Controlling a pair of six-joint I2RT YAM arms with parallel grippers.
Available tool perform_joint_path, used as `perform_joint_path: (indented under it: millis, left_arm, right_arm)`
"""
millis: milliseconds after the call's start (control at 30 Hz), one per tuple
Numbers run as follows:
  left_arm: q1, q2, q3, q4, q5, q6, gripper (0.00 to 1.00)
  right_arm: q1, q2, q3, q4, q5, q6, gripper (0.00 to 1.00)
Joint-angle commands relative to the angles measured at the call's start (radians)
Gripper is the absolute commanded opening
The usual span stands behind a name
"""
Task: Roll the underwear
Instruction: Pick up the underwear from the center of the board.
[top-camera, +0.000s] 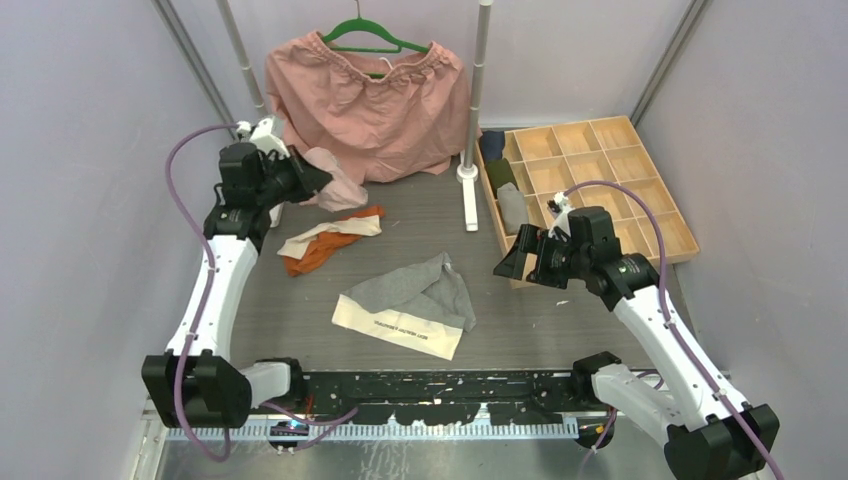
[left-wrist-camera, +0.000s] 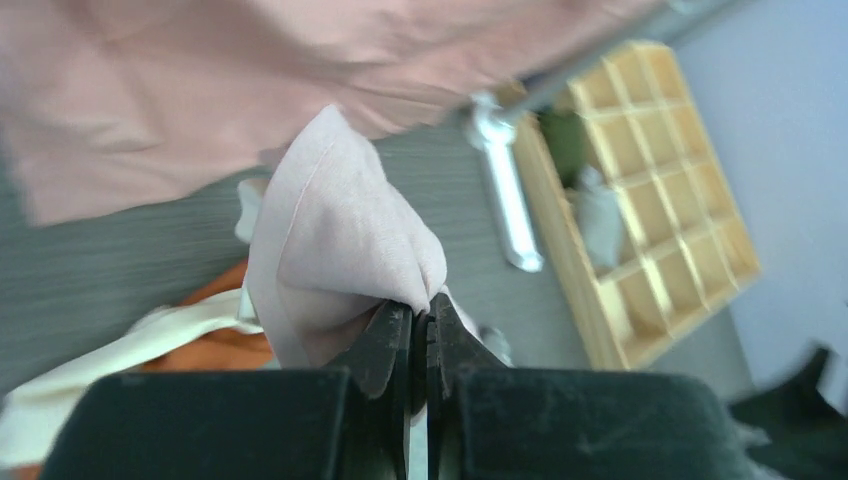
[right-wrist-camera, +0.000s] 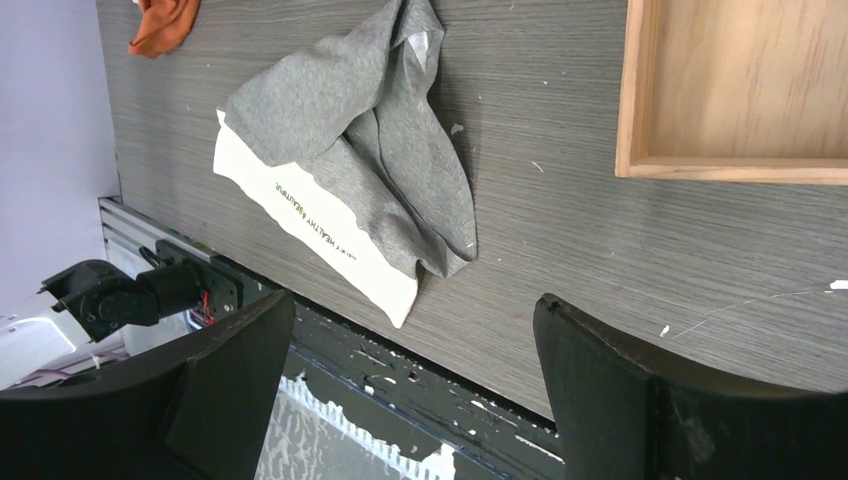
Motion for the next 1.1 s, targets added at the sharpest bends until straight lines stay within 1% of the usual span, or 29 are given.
perform_joint_path:
  millis: [0, 100, 233, 333, 400, 433, 467, 567, 633, 767, 900, 967, 1067]
  left_arm:
    - [-0.095, -0.040, 0.074, 0.010, 0.332, 0.069, 0.01]
    - [-0.165, -0.041, 0.061, 0.067, 0.482, 0.066, 0.01]
    - [-0.212, -0.062, 0.015, 0.192, 0.598, 0.008, 0.01]
    - [-0.218, -0.099, -0.027, 0.366, 0.663, -0.111, 0.01]
    - [-0.219, -0.131, -0.062, 0.487, 0.694, -0.184, 0.01]
    - [-0.219, -0.146, -0.078, 0.566, 0.711, -0.217, 0.01]
    - [-0.222, -0.159, -0.094, 0.612, 0.723, -0.245, 0.01]
    - [-0.227, -0.191, -0.104, 0.682, 0.769, -0.287, 0.01]
    - [-0.234, -0.224, -0.109, 0.714, 0.787, -0.302, 0.01]
    - [-0.238, -0.279, -0.110, 0.726, 0.786, -0.304, 0.01]
    - [-0.238, -0.303, -0.098, 0.723, 0.768, -0.330, 0.01]
    - [-0.239, -0.308, -0.100, 0.761, 0.765, -0.372, 0.01]
    - [-0.244, -0.313, -0.117, 0.859, 0.767, -0.444, 0.01]
  right_arm:
    - [0.005, -0.035, -0.011, 0.039, -0.005, 0.006, 0.95]
    - [0.006, -0.041, -0.017, 0.051, -0.026, 0.009, 0.95]
    - [0.022, -0.036, -0.024, 0.070, -0.036, 0.022, 0.95]
    - [0.117, 0.005, -0.033, 0.116, 0.024, 0.058, 0.94]
    - [0.232, 0.051, -0.032, 0.142, 0.109, 0.074, 0.95]
    - [0.267, 0.077, -0.032, 0.157, 0.151, 0.080, 0.95]
    - [0.296, 0.114, -0.033, 0.180, 0.172, 0.085, 0.95]
    - [0.339, 0.183, -0.046, 0.234, 0.205, 0.095, 0.96]
    - [0.363, 0.251, -0.052, 0.285, 0.206, 0.104, 0.98]
    - [0.394, 0.371, -0.047, 0.365, 0.235, 0.122, 0.99]
    - [0.407, 0.492, -0.021, 0.397, 0.298, 0.115, 0.99]
    - [0.415, 0.546, -0.007, 0.407, 0.332, 0.107, 0.99]
    - [0.426, 0.622, 0.005, 0.434, 0.363, 0.102, 0.95]
